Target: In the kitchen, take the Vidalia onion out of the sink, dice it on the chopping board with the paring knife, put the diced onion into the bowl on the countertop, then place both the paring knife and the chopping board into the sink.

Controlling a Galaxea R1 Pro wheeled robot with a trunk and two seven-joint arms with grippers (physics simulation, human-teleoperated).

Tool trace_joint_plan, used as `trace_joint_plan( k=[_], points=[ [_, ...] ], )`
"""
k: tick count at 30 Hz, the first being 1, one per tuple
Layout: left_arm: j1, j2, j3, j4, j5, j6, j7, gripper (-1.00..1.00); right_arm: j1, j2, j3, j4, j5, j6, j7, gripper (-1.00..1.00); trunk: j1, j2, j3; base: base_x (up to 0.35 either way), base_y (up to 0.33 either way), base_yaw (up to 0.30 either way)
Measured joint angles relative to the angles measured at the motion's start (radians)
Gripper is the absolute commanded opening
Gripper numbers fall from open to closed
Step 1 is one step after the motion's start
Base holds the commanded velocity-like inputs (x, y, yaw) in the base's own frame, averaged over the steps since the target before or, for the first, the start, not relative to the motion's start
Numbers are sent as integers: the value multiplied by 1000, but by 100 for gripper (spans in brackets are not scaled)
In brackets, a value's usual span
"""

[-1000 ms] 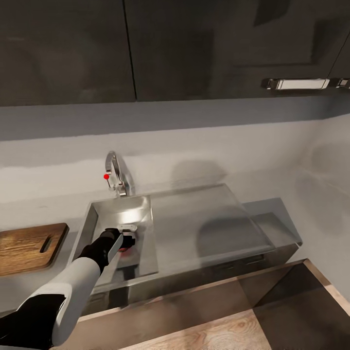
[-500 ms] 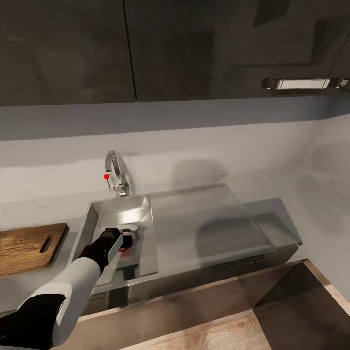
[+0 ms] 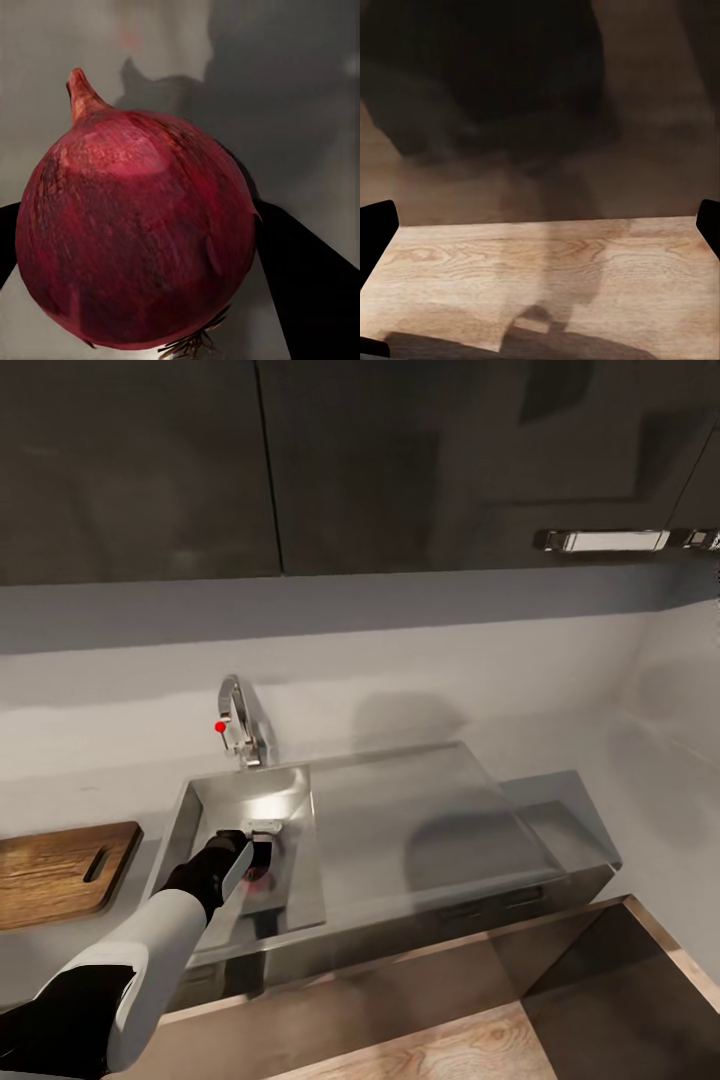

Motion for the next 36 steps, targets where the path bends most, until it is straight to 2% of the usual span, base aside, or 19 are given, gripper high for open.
trace_joint_plan(
  k=[13, 16, 19, 23, 29, 32, 34, 36],
  points=[
    [0, -1, 0, -17, -1, 0, 1, -100, 0, 0, 0, 0, 0, 0, 0, 100, 0, 0, 21, 0, 0, 0],
    [0, -2, 0, -46, -1, 1, 3, -100, 0, 0, 0, 0, 0, 0, 0, 100, 0, 0, 26, 0, 0, 0],
    [0, -2, 0, -139, 1, 8, 3, -100, 0, 0, 0, 0, 0, 0, 0, 100, 0, 0, 31, 0, 0, 0],
    [22, -3, 0, -307, 4, 27, 4, -100, 0, 0, 0, 0, 0, 0, 0, 100, 0, 0, 37, 0, 0, 0],
    [120, -3, -1, -543, 5, 136, 4, -100, 0, 0, 0, 0, 0, 0, 0, 100, 0, 0, 47, 0, 0, 0],
    [163, -3, -1, -623, 5, 155, 3, -100, 0, 0, 0, 0, 0, 0, 0, 100, 0, 0, 52, 0, 0, 0],
    [217, -3, -2, -698, 5, 162, 3, -100, 0, 0, 0, 0, 0, 0, 0, 100, 0, 0, 55, 0, 0, 0],
    [238, -3, -3, -729, 5, 163, 3, -100, 0, 0, 0, 0, 0, 0, 0, 100, 0, 0, 58, 0, 0, 0]
  ],
)
